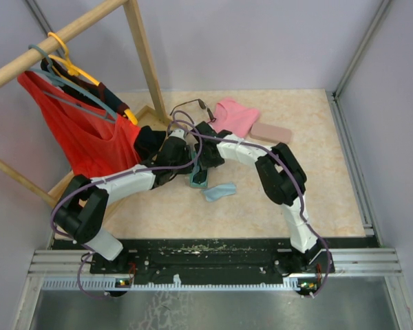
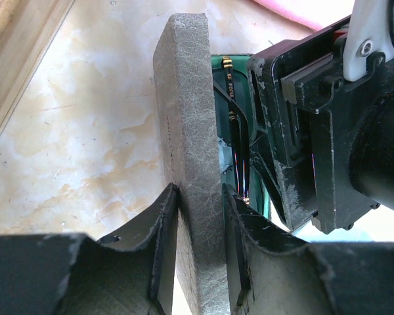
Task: Organize the sunglasses
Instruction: Adjust the sunglasses in the sunglasses case.
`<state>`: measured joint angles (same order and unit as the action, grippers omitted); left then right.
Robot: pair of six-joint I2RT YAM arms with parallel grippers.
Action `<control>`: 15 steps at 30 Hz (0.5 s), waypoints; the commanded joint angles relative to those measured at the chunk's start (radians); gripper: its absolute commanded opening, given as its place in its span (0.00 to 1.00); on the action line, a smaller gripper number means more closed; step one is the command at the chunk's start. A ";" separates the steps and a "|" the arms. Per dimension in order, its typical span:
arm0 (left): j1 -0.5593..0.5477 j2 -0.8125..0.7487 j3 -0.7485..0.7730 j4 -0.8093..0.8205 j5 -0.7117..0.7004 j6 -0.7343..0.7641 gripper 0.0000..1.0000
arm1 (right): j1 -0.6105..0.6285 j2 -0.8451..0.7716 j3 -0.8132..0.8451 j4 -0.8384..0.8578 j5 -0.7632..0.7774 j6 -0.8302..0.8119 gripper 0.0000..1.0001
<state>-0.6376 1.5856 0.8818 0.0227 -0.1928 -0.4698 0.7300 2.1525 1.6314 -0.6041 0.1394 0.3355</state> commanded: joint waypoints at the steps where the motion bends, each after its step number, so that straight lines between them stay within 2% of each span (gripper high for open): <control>1: -0.011 -0.012 -0.007 0.046 0.078 -0.005 0.33 | 0.022 0.104 -0.022 -0.027 -0.005 0.005 0.46; 6: -0.011 -0.011 -0.007 0.043 0.074 0.000 0.33 | 0.022 0.095 -0.033 -0.017 0.003 0.011 0.46; 15: -0.011 -0.012 0.005 0.003 0.012 0.006 0.37 | 0.022 -0.045 -0.089 0.067 -0.003 0.013 0.46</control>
<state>-0.6380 1.5852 0.8818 0.0212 -0.2008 -0.4667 0.7353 2.1208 1.5787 -0.5499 0.1600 0.3363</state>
